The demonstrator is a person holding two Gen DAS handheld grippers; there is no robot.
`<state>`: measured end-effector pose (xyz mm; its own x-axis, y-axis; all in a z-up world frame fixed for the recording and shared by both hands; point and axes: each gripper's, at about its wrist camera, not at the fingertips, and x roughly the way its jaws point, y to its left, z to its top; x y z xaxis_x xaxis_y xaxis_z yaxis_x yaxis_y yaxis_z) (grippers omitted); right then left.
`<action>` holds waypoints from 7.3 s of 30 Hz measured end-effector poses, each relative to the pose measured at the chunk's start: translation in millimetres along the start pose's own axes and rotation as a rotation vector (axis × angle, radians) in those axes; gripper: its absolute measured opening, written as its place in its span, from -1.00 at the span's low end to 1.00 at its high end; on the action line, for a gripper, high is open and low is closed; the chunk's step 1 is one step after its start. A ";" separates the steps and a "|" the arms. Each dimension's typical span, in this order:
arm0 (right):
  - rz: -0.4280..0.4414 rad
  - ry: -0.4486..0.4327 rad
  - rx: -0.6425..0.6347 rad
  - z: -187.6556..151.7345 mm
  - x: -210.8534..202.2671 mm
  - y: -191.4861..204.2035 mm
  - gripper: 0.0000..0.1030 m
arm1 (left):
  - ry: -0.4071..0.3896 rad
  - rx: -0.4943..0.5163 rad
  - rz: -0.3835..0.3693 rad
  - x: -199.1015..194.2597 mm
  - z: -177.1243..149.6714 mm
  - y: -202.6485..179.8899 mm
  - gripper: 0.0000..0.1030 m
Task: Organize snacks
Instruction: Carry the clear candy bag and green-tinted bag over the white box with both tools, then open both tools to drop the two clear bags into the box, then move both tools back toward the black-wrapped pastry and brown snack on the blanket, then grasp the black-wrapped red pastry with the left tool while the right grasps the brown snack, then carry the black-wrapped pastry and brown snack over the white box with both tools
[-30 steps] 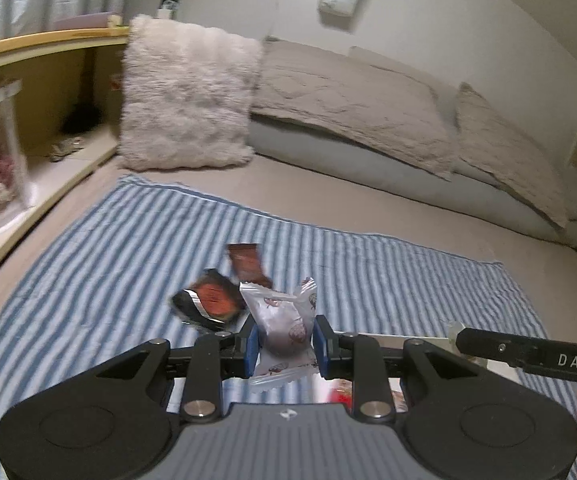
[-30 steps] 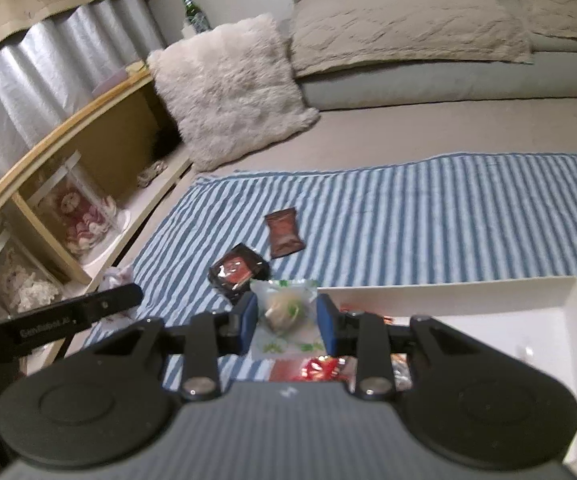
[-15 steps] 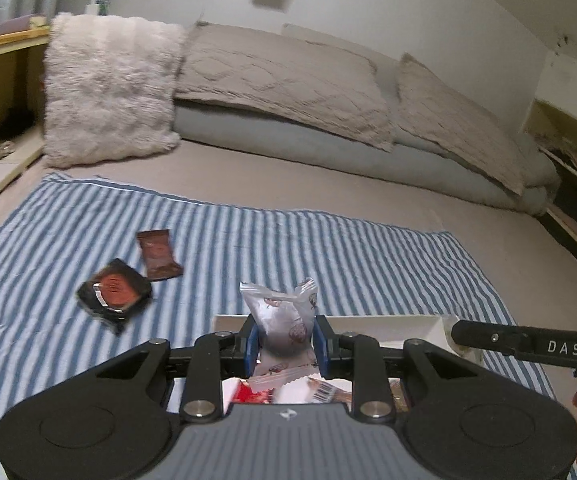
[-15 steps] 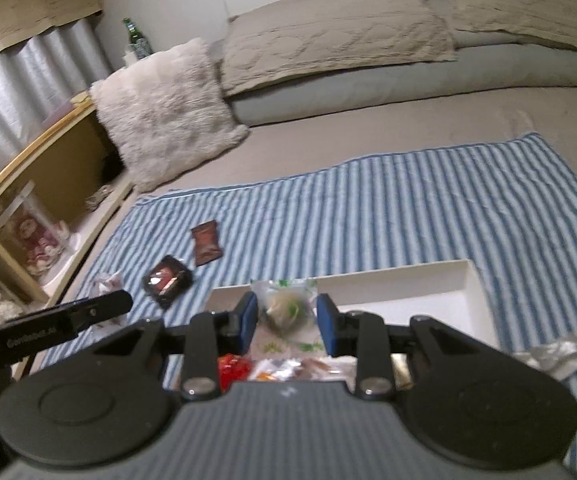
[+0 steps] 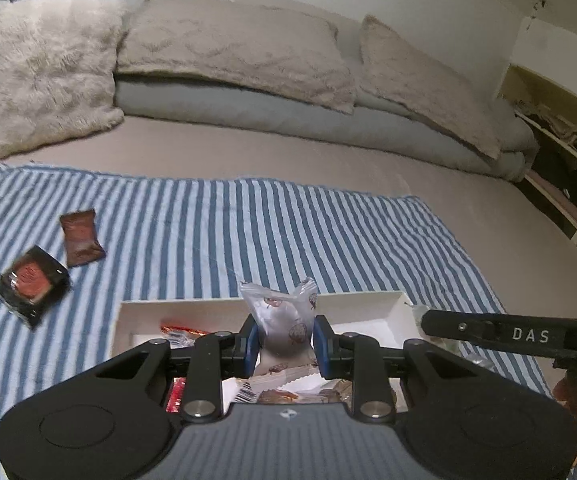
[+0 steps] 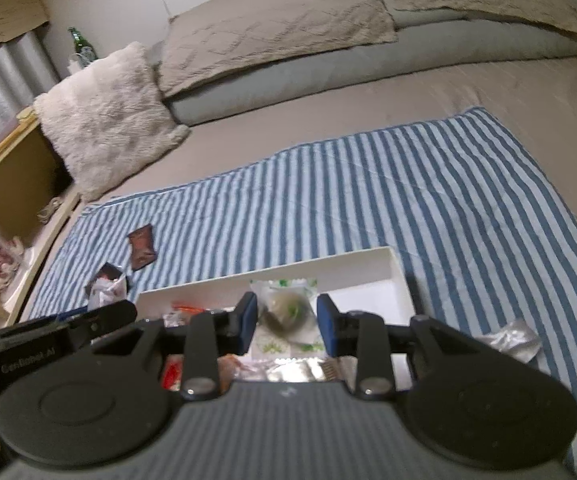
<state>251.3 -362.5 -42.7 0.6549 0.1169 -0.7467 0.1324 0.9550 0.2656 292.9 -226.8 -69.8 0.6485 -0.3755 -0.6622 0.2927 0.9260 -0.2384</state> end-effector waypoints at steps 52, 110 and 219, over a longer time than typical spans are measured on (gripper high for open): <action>-0.072 0.161 -0.026 -3.5 55.4 10.6 0.55 | 0.218 -0.020 0.114 59.0 -8.2 32.7 1.00; 0.001 0.069 -0.156 -11.3 66.2 118.5 0.99 | 0.066 -0.233 0.368 -60.2 -5.3 203.6 1.00; 0.184 -0.014 -0.258 29.3 20.1 97.7 -0.09 | 0.040 0.039 0.001 -69.9 29.8 130.0 0.23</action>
<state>299.2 -274.9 -13.9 0.6608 0.2925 -0.6913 -0.1813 0.9559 0.2312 306.5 -81.4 -33.3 0.6205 -0.3716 -0.6906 0.3196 0.9240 -0.2100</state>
